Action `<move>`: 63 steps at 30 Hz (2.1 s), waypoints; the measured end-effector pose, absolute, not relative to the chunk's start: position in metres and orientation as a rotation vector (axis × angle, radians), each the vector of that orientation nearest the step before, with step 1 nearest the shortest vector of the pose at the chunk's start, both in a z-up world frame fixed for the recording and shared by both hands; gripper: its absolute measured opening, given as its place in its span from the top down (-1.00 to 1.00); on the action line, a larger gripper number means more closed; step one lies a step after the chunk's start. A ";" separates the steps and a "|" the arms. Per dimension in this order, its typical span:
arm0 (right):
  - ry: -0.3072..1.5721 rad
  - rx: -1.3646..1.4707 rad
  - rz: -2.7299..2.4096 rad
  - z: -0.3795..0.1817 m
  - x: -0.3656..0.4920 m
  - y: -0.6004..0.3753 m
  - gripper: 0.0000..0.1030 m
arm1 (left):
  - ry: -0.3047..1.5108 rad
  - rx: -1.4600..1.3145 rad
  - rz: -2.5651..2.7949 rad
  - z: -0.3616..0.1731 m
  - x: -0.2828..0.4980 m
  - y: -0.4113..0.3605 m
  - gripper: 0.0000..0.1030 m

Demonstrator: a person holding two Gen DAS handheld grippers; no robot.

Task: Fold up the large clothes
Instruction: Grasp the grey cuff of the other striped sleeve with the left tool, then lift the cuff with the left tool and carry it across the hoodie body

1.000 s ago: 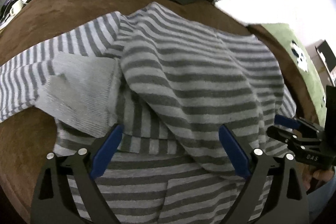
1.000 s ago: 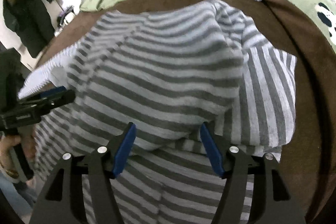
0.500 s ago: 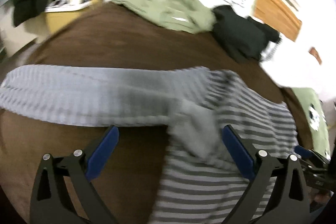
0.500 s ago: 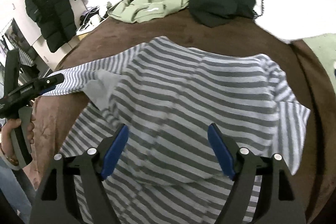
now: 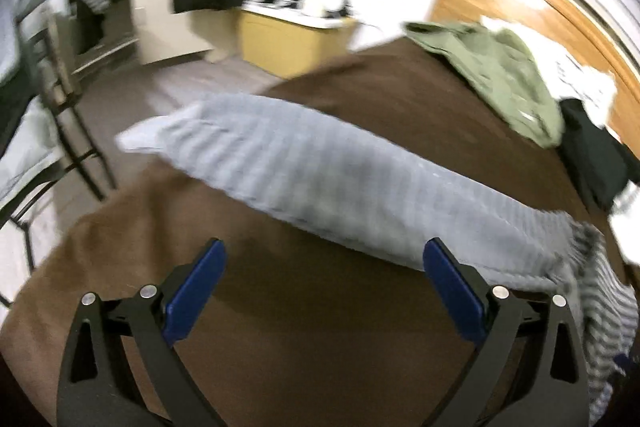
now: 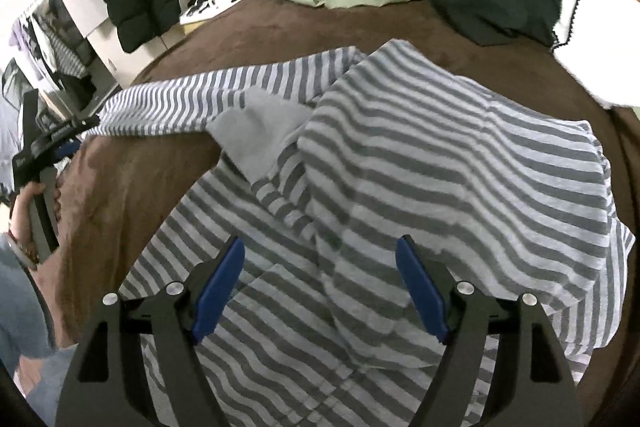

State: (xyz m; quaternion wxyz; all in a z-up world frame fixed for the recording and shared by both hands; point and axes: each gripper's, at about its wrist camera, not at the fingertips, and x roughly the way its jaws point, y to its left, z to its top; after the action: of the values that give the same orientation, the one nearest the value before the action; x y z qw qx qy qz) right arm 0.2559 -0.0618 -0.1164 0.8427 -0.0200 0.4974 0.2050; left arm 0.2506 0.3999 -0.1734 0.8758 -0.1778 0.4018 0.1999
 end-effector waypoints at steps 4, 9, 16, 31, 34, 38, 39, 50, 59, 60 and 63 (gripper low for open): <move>1.055 -0.024 0.429 -0.122 0.254 -0.053 -0.50 | 0.864 -0.387 0.499 -0.184 0.246 0.438 -0.87; 1.055 -0.013 0.424 -0.125 0.251 -0.042 -0.50 | 0.875 -0.410 0.538 -0.198 0.248 0.468 -0.87; 1.034 -0.017 0.425 -0.119 0.237 -0.036 -0.52 | 0.843 -0.541 0.522 -0.216 0.253 0.499 -0.86; 1.017 -0.021 0.449 -0.131 0.269 -0.001 -0.53 | 0.862 -0.608 0.501 -0.221 0.299 0.531 0.11; 1.005 -0.032 0.469 -0.130 0.273 0.015 -0.53 | 0.820 -0.696 0.452 -0.221 0.289 0.543 0.54; 0.995 -0.058 0.474 -0.133 0.280 0.034 -0.53 | 0.780 -0.664 0.414 -0.207 0.285 0.537 0.65; 0.991 -0.058 0.472 -0.134 0.283 0.038 -0.53 | 0.767 -0.655 0.404 -0.201 0.285 0.534 0.65; 0.961 0.003 0.307 -0.150 0.333 0.041 -0.52 | 0.592 -0.521 0.206 -0.088 0.329 0.499 0.70; 0.969 0.029 0.416 -0.152 0.326 0.049 -0.18 | 0.612 -0.417 0.170 -0.049 0.386 0.492 0.71; 0.987 -0.001 0.417 -0.158 0.326 0.054 0.06 | 0.618 -0.417 0.171 -0.051 0.390 0.492 0.71; 1.014 0.001 0.414 -0.170 0.330 0.057 0.57 | 0.614 -0.456 0.173 -0.055 0.387 0.495 0.71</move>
State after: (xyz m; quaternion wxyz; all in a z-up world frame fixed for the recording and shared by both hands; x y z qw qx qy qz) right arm 0.3299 0.0570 -0.1701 0.8537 0.0003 0.4820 0.1969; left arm 0.3872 0.4951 -0.0552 0.9242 -0.2220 0.2991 0.0845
